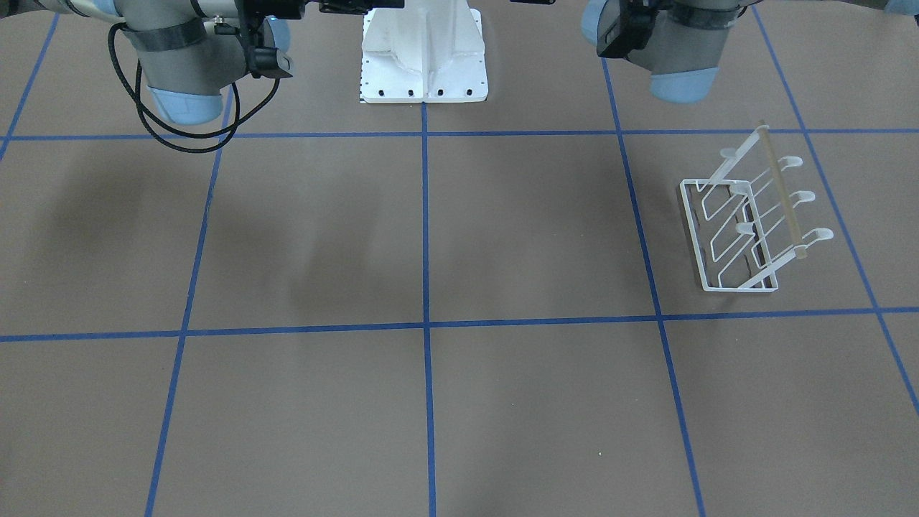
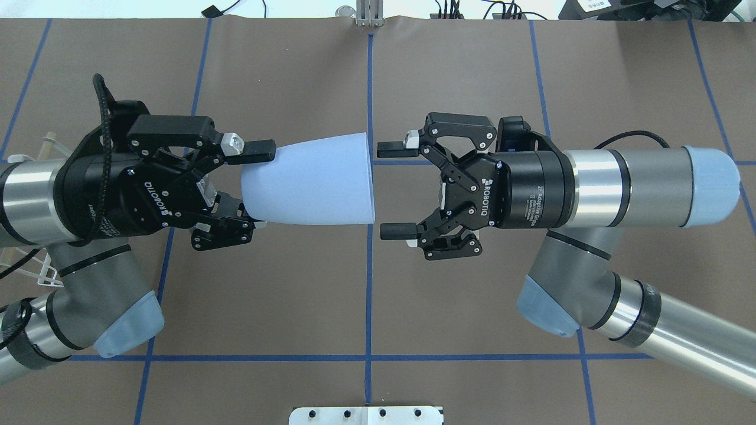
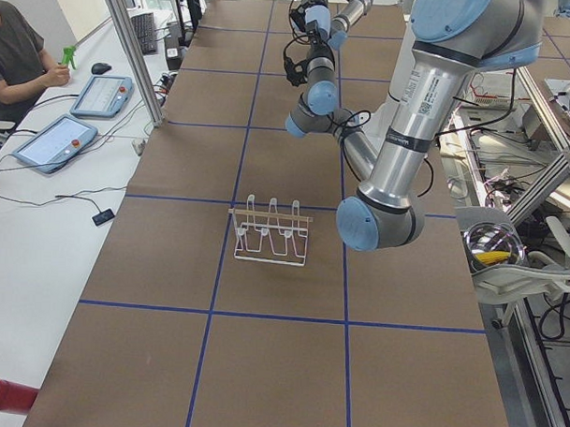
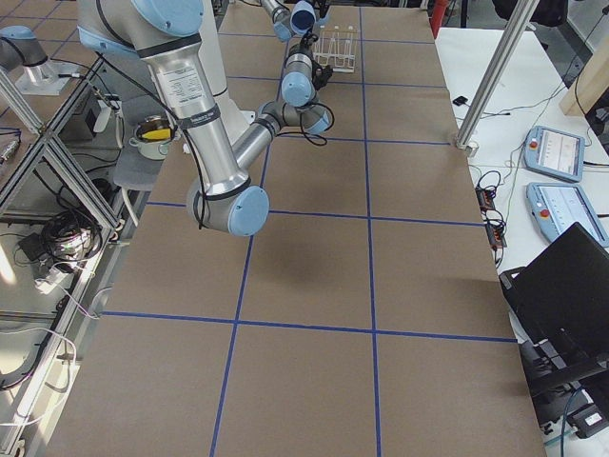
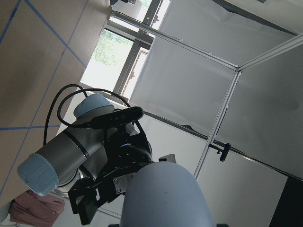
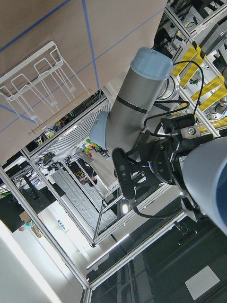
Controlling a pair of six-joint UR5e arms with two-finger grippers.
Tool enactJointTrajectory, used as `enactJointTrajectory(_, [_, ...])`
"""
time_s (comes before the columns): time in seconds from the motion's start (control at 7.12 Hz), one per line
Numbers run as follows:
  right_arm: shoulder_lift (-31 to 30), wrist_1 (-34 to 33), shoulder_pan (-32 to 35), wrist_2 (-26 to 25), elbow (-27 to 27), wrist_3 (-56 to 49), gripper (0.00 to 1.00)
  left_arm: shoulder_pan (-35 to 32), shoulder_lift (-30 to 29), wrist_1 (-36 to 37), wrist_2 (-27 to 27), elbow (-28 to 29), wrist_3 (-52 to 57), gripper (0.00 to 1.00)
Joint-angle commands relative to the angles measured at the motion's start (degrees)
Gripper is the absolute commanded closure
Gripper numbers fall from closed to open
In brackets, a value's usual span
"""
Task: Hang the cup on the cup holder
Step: 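Open the right gripper and release the cup to the left gripper, then carry the cup with the left gripper toward the rack while the right arm withdraws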
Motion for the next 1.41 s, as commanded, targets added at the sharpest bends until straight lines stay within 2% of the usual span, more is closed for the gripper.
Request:
enactJointTrajectory(0.0, [-2.6, 0.0, 5.1, 1.0, -0.8, -4.7, 0.00, -1.4, 4.3, -0.4, -1.0, -2.0, 0.4, 1.00])
enactJointTrajectory(0.28, [-8.2, 0.0, 11.4, 6.8, -2.1, -14.6, 0.00, -12.1, 5.1, 2.9, -7.6, -1.3, 0.4, 1.00])
enactJointTrajectory(0.42, [-11.1, -0.3, 15.1, 11.0, -3.2, -19.8, 0.00, -19.0, 5.8, 5.8, -13.0, -1.0, 1.4, 1.00])
enactJointTrajectory(0.7, [-14.3, -0.5, 25.2, 21.2, -7.9, -29.4, 0.00, -28.9, 6.6, 16.6, -28.2, -0.9, 10.2, 1.00])
enactJointTrajectory(0.84, [-16.0, -0.5, 29.7, 25.4, -11.4, -38.3, 0.00, -32.4, 7.8, 22.2, -31.3, -1.3, 16.2, 1.00])
enactJointTrajectory(0.98, [-17.6, -0.9, 33.0, 27.5, -15.1, -46.9, 0.00, -34.7, 11.6, 24.8, -32.9, -0.9, 24.8, 1.00])
enactJointTrajectory(1.12, [-18.5, -3.9, 36.0, 28.1, -16.5, -55.8, 0.00, -37.2, 14.3, 30.6, -33.4, -1.2, 35.7, 1.00])
enactJointTrajectory(1.26, [-21.4, -7.5, 38.3, 28.3, -16.6, -66.2, 0.00, -39.4, 14.5, 39.0, -35.2, -1.5, 44.9, 1.00])
